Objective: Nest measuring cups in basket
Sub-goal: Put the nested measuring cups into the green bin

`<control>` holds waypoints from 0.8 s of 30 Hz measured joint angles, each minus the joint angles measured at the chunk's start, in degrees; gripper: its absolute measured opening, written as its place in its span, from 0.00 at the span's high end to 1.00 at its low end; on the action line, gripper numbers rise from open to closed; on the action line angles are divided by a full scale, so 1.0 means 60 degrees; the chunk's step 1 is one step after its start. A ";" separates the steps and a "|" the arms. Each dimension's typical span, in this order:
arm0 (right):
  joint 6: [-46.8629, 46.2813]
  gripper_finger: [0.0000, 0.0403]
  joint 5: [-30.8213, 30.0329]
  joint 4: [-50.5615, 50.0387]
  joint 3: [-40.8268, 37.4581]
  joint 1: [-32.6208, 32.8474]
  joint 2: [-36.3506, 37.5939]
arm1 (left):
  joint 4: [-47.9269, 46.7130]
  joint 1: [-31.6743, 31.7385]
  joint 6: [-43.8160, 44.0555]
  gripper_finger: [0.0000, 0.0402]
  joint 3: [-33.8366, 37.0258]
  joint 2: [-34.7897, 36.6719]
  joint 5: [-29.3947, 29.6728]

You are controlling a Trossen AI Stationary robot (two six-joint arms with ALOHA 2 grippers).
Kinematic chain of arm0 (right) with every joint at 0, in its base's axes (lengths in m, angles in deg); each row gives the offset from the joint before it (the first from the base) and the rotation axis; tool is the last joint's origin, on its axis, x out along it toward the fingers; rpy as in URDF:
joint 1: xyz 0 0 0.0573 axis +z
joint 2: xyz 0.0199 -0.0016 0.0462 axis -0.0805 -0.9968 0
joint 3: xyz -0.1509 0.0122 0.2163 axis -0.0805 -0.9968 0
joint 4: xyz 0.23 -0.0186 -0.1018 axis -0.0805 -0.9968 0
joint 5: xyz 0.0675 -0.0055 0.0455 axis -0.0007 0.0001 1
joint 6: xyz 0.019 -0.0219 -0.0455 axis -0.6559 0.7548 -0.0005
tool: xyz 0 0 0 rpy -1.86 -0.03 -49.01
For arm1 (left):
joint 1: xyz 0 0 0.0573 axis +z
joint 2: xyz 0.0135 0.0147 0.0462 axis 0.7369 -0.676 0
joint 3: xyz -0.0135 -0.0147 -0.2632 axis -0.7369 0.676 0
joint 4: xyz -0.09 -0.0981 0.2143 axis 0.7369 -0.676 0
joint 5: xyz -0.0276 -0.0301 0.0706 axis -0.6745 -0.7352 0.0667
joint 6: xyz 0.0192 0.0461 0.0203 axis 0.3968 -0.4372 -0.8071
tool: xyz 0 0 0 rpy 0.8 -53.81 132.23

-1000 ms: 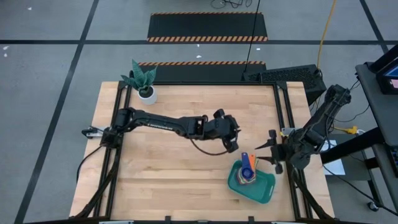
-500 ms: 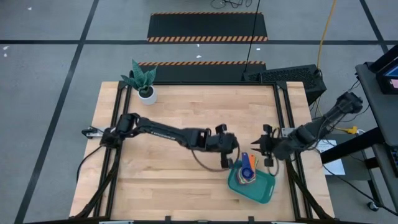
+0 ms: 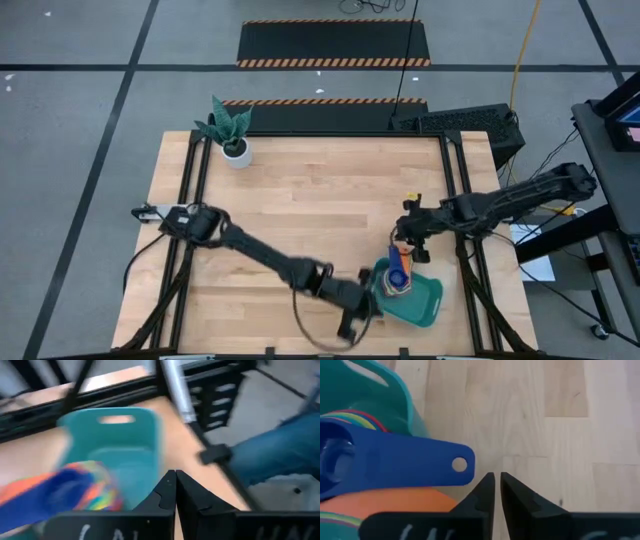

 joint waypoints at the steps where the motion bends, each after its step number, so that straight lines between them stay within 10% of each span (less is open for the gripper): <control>1: 0.0041 0.95 0.0194 0.0053 0.0000 -0.0092 -0.0139 | 0.0227 -0.0132 -0.0074 0.99 0.0003 -0.0162 -0.0031; 24: 0.1716 0.95 0.0323 0.0637 0.0975 -0.0538 -0.1447 | 0.2327 -0.0351 0.0594 0.99 0.0002 -0.1681 -0.0989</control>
